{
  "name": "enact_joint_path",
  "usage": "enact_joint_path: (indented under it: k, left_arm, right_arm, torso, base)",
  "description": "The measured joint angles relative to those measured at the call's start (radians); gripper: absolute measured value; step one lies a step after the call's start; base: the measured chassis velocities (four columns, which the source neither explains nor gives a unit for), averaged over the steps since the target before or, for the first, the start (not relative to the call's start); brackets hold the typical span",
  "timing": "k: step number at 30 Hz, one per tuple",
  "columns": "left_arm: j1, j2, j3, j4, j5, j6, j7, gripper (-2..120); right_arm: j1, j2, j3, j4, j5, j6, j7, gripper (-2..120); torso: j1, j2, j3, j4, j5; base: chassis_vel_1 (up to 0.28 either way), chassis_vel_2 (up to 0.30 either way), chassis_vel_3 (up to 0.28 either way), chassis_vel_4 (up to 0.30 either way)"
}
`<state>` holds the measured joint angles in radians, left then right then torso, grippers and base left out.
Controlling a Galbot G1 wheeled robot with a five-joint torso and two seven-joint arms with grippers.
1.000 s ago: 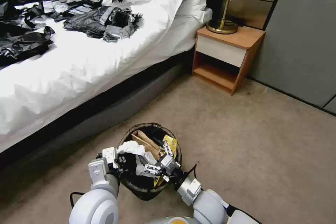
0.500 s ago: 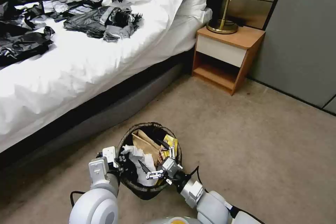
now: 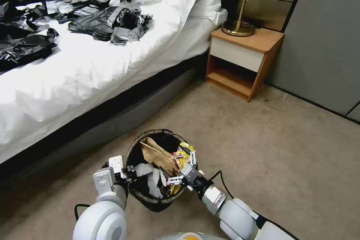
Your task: Pick up the trash bin, then pick up the garbage from the floor and place it into the trash bin.
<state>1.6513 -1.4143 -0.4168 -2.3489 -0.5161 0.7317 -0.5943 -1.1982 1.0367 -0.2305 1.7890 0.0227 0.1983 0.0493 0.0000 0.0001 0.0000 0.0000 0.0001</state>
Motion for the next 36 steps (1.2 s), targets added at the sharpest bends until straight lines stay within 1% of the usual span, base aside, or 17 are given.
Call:
enact_joint_path:
  k: [4, 6, 7, 10, 11, 14, 17, 20, 21, 24, 25, 26, 28, 29, 31, 32, 36]
  left_arm:
    - [-0.001, 0.000, -0.003, 0.004, 0.000, -0.001, 0.000, 0]
    - [-0.004, 0.002, -0.008, 0.017, 0.000, -0.002, 0.000, 0]
    - [-0.004, 0.002, -0.008, 0.017, 0.000, -0.002, 0.000, 0]
    - [-0.010, 0.003, -0.014, 0.038, 0.000, -0.004, 0.000, 0]
    - [-0.010, 0.003, -0.014, 0.038, 0.000, -0.004, 0.000, 0]
    - [-0.015, 0.003, -0.014, 0.046, 0.000, -0.005, 0.000, 0]
    - [-0.016, 0.003, -0.014, 0.046, 0.000, -0.005, 0.000, 0]
    - [-0.014, 0.002, -0.016, 0.046, 0.000, -0.007, 0.000, 0]
    - [-0.014, 0.002, -0.016, 0.046, 0.000, -0.007, 0.000, 0]
    - [-0.013, 0.004, -0.020, 0.048, 0.000, -0.009, 0.000, 0]
    - [-0.013, 0.004, -0.020, 0.048, 0.000, -0.009, 0.000, 0]
    - [-0.012, 0.005, -0.020, 0.048, 0.000, -0.010, 0.000, 0]
    - [-0.012, 0.006, -0.020, 0.048, 0.000, -0.011, 0.000, 0]
    - [-0.012, 0.006, -0.020, 0.048, 0.000, -0.011, 0.000, 0]
    - [-0.011, 0.007, -0.020, 0.048, 0.000, -0.012, 0.000, 0]
    - [-0.011, 0.007, -0.020, 0.048, 0.000, -0.012, 0.000, 0]
    - [-0.007, 0.010, -0.022, 0.047, 0.000, -0.015, 0.000, 0]
  right_arm:
    - [-0.014, 0.001, 0.022, 0.018, -0.016, 0.015, -0.006, 100]
    - [-0.042, 0.008, 0.057, 0.059, -0.049, 0.049, -0.012, 100]
    - [-0.042, 0.008, 0.057, 0.059, -0.049, 0.049, -0.012, 100]
    - [-0.077, 0.036, 0.099, 0.135, -0.067, 0.090, -0.006, 100]
    - [-0.077, 0.036, 0.099, 0.135, -0.067, 0.090, -0.006, 100]
    - [-0.102, 0.090, 0.138, 0.240, -0.044, 0.128, 0.011, 100]
    - [-0.111, 0.101, 0.149, 0.264, -0.037, 0.134, 0.012, 100]
    - [-0.165, 0.132, 0.221, 0.332, -0.041, 0.166, 0.013, 100]
    - [-0.165, 0.132, 0.221, 0.332, -0.041, 0.166, 0.013, 100]
    - [-0.241, 0.161, 0.309, 0.366, -0.047, 0.199, 0.023, 100]
    - [-0.241, 0.161, 0.309, 0.366, -0.047, 0.199, 0.023, 100]
    - [-0.263, 0.171, 0.336, 0.369, -0.048, 0.210, 0.031, 100]
    - [-0.300, 0.196, 0.385, 0.369, -0.050, 0.232, 0.057, 100]
    - [-0.300, 0.196, 0.385, 0.369, -0.050, 0.232, 0.057, 100]
    - [-0.335, 0.231, 0.436, 0.347, -0.050, 0.267, 0.089, 100]
    - [-0.335, 0.231, 0.436, 0.347, -0.050, 0.267, 0.089, 100]
    - [-0.370, 0.271, 0.494, 0.303, -0.052, 0.321, 0.109, 100]
  torso:
    - [0.000, 0.000, 0.000, 0.0001, -0.0001]
    - [0.000, 0.000, 0.000, 0.0000, -0.0001]
    - [0.000, 0.000, 0.000, 0.0000, -0.0001]
    - [0.000, 0.000, 0.000, 0.0000, -0.0003]
    - [0.000, 0.000, 0.000, 0.0000, -0.0003]
    - [0.000, 0.000, 0.000, 0.0001, -0.0002]
    - [0.000, 0.000, 0.000, 0.0001, -0.0001]
    - [0.000, 0.000, 0.000, 0.0001, -0.0002]
    - [0.000, 0.000, 0.000, 0.0001, -0.0002]
    - [0.000, 0.000, 0.000, 0.0001, -0.0001]
    - [0.000, 0.000, 0.000, 0.0001, -0.0001]
    - [0.000, 0.000, 0.000, -0.0003, -0.0001]
    - [0.000, 0.000, 0.000, -0.0001, -0.0001]
    - [0.000, 0.000, 0.000, -0.0001, -0.0001]
    - [0.000, 0.000, 0.000, 0.0000, -0.0001]
    - [0.000, 0.000, 0.000, 0.0000, -0.0001]
    - [0.000, 0.000, 0.000, 0.0000, 0.0000]
  base:
    - [0.000, 0.000, 0.000, 0.000]
    - [0.000, 0.000, 0.000, 0.000]
    - [0.000, 0.000, 0.000, 0.000]
    - [0.000, 0.000, 0.000, 0.000]
    - [0.000, 0.000, 0.000, 0.000]
    - [0.000, 0.000, 0.000, 0.000]
    - [0.000, 0.000, 0.000, 0.000]
    - [0.000, 0.000, 0.000, 0.000]
    - [0.000, 0.000, 0.000, 0.000]
    - [0.000, 0.000, 0.000, 0.000]
    - [0.000, 0.000, 0.000, 0.000]
    - [0.000, 0.000, 0.000, 0.000]
    - [0.000, 0.000, 0.000, 0.000]
    - [0.000, 0.000, 0.000, 0.000]
    - [0.000, 0.000, 0.000, 0.000]
    - [0.000, 0.000, 0.000, 0.000]
    - [0.000, 0.000, 0.000, 0.000]
